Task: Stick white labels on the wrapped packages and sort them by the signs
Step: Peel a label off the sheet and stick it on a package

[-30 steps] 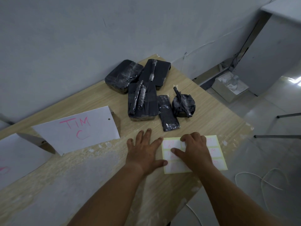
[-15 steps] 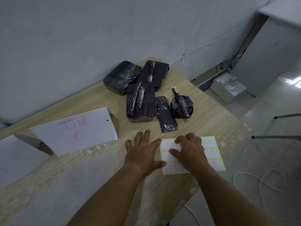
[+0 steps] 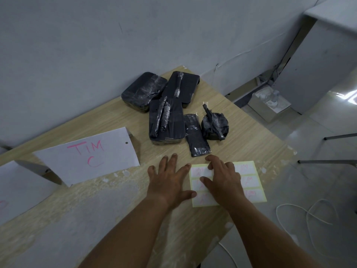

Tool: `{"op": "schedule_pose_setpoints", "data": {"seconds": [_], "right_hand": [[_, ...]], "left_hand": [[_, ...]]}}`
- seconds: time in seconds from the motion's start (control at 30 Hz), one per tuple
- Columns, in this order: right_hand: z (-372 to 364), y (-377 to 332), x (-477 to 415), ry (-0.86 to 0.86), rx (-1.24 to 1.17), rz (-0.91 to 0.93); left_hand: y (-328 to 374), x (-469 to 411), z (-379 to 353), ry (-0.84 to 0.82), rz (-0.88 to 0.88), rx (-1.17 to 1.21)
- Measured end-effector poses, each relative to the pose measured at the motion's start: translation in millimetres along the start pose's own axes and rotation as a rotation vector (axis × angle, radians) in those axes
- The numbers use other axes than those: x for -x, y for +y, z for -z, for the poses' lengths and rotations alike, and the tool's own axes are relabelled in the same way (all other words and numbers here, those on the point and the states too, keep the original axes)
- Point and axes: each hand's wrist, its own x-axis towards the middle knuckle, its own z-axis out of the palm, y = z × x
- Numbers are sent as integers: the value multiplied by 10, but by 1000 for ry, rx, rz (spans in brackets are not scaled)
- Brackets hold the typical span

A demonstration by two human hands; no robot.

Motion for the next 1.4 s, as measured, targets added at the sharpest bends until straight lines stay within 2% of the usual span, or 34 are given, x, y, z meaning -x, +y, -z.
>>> {"op": "schedule_pose_setpoints", "data": {"seconds": [0.4, 0.87, 1.4], "right_hand": [[1, -24, 3, -28, 70, 14], [-4, -15, -89, -92, 46, 22], [-33, -1, -74, -91, 47, 21]], "left_hand": [[-3, -7, -14, -13, 7, 0], [7, -9, 6, -18, 14, 6], [34, 6, 68, -36, 17, 1]]}}
